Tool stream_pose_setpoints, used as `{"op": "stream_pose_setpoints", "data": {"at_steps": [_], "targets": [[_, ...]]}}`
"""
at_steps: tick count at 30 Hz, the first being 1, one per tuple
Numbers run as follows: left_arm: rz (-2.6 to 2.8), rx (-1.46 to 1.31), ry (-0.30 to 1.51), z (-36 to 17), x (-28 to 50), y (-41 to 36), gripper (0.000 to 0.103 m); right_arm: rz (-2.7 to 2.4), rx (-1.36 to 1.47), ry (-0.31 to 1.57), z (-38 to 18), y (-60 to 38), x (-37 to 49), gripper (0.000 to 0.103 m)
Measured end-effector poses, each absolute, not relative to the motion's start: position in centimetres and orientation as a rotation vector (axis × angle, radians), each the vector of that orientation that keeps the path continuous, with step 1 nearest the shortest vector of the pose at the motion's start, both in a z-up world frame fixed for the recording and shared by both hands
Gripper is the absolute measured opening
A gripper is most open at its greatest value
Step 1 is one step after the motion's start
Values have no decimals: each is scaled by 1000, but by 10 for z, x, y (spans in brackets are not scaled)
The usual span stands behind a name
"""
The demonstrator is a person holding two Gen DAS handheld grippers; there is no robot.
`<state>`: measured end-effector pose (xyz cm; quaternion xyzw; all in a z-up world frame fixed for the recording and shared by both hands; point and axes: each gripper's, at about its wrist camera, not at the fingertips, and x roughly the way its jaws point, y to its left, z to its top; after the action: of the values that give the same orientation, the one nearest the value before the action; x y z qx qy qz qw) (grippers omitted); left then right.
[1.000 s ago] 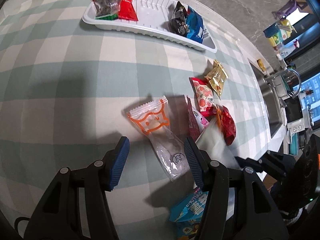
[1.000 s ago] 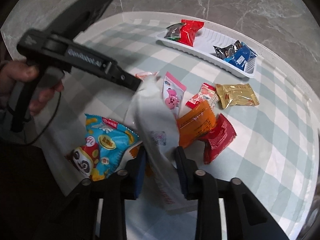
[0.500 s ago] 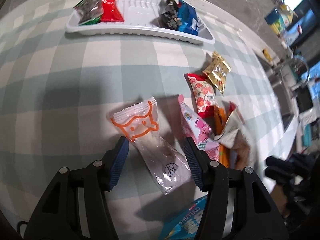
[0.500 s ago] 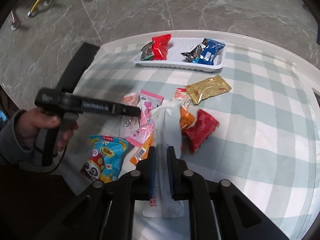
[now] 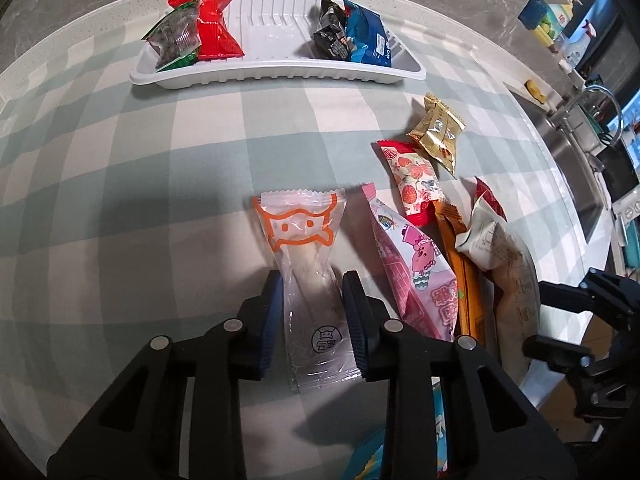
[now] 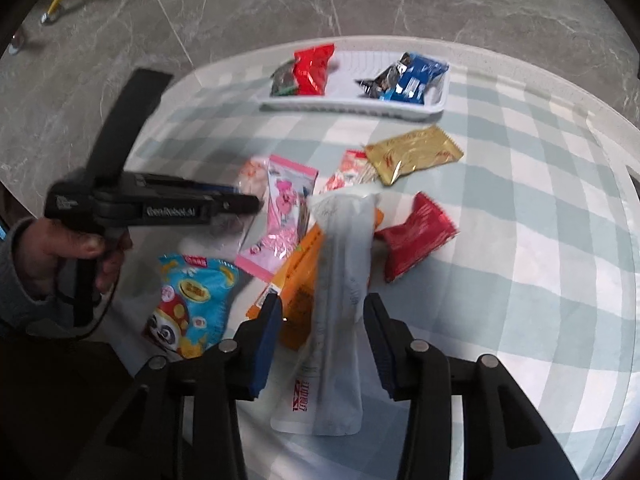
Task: Organize snacks
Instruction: 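Grasp the clear orange-printed packet with the left tool while the right grasps the white packet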
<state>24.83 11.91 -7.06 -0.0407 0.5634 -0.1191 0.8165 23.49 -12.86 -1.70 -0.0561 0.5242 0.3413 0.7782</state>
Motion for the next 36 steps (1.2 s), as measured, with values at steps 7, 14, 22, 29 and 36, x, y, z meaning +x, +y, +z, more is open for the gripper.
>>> {"op": "stream_pose_setpoints", "data": {"at_steps": [7,14,22,29,36], "targets": [[-263,-84,1197,-70,247,119,26,706,-106,1186,-36,-129,241,26],[-305,-142,1196,-70,244,124,20,751,77,1192,-26,-147,247,24],[-336,-219,1171,-55,245,136,20,773,370,1205,-20,-171,264,24],[-352,-296,1140,-36,251,152,20,794,511,1191,-14,-175,280,24],[-372,-364,1111,-21,267,163,20,811,587,1175,-9,-169,299,24]]}}
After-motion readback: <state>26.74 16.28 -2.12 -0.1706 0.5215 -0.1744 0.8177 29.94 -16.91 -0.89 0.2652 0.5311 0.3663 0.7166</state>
